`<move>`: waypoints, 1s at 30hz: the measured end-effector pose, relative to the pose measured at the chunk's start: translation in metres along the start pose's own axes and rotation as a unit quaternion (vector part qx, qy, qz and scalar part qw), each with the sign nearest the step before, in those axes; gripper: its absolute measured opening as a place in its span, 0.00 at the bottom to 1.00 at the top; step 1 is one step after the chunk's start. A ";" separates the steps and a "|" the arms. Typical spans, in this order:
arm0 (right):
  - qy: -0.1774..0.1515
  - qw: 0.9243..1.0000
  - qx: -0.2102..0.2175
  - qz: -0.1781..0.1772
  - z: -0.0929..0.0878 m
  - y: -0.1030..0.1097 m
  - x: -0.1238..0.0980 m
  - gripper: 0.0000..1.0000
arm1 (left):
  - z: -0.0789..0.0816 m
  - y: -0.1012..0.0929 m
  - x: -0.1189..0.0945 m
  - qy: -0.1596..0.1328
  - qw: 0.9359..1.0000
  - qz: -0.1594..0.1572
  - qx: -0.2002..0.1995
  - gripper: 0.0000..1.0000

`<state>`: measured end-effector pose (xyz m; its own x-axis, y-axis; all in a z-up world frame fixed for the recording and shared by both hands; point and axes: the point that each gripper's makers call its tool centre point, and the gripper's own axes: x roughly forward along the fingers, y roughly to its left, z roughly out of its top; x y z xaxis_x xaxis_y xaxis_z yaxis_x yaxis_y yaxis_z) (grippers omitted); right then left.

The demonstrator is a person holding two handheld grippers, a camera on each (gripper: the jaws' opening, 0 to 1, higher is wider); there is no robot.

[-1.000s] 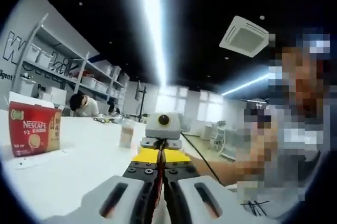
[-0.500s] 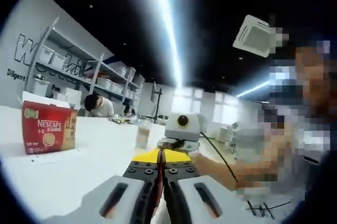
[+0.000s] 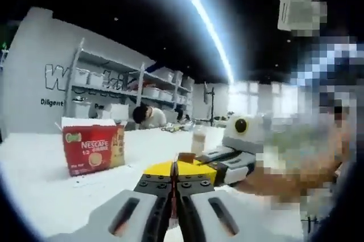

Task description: Tear open the coffee pouch, take out the coffee, and pour the coffee from the pouch into the cup

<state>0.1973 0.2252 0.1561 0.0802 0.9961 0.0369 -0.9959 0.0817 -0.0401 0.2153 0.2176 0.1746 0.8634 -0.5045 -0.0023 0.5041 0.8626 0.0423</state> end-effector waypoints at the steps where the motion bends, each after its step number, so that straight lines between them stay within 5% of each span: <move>1: 0.002 1.000 0.001 -0.001 -0.001 -0.001 0.000 0.00 | 0.000 0.000 0.000 0.009 1.000 0.016 0.025 0.01; 7: 0.008 1.000 0.007 -0.011 -0.005 -0.005 0.002 0.00 | -0.004 0.001 0.002 0.038 0.996 0.060 0.054 0.01; 13: 0.006 1.000 0.005 -0.022 -0.003 -0.008 0.002 0.00 | 0.001 -0.001 0.000 0.059 0.971 0.133 0.192 0.01; 16: 0.008 1.000 0.002 -0.026 -0.003 -0.009 0.002 0.00 | -0.001 -0.004 -0.002 0.066 0.963 0.150 0.216 0.01; 17: 0.006 1.000 0.003 -0.024 -0.002 -0.009 0.002 0.00 | -0.001 0.001 -0.004 0.075 0.955 0.168 0.232 0.01; 19: 0.004 1.000 0.003 -0.024 0.000 -0.009 0.002 0.00 | -0.001 0.000 -0.005 0.068 0.957 0.162 0.230 0.01; 20: 0.002 1.000 0.004 -0.022 0.001 -0.008 0.001 0.00 | -0.001 0.010 -0.010 0.078 0.950 0.188 0.236 0.01; 21: 0.010 1.000 0.005 -0.021 -0.001 -0.008 0.000 0.00 | 0.009 0.029 -0.020 0.077 0.919 0.246 0.299 0.01; 22: 0.012 1.000 -0.001 -0.022 -0.002 -0.009 0.000 0.00 | 0.012 0.035 -0.025 0.070 0.920 0.246 0.296 0.01; 24: 0.002 1.000 0.010 -0.018 -0.001 -0.012 -0.003 0.00 | 0.019 0.036 -0.031 0.024 0.960 0.209 0.183 0.01; 26: -0.001 1.000 0.011 -0.018 0.000 -0.015 -0.005 0.00 | 0.018 0.052 -0.038 0.037 0.950 0.229 0.210 0.01; 27: -0.003 1.000 0.012 -0.016 0.001 -0.015 -0.005 0.00 | 0.019 0.052 -0.038 0.034 0.951 0.227 0.209 0.01; 29: -0.005 1.000 0.012 -0.014 0.002 -0.013 -0.005 0.00 | 0.017 0.049 -0.034 0.022 0.966 0.201 0.163 0.02; 30: -0.005 1.000 0.011 -0.012 0.002 -0.013 -0.006 0.00 | 0.018 0.053 -0.036 0.018 0.967 0.200 0.159 0.02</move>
<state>0.2096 0.2186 0.1580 0.1041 0.9935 0.0470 -0.9943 0.1050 -0.0177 0.2107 0.2801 0.1950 0.9911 -0.1262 0.0433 0.1031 0.9304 0.3519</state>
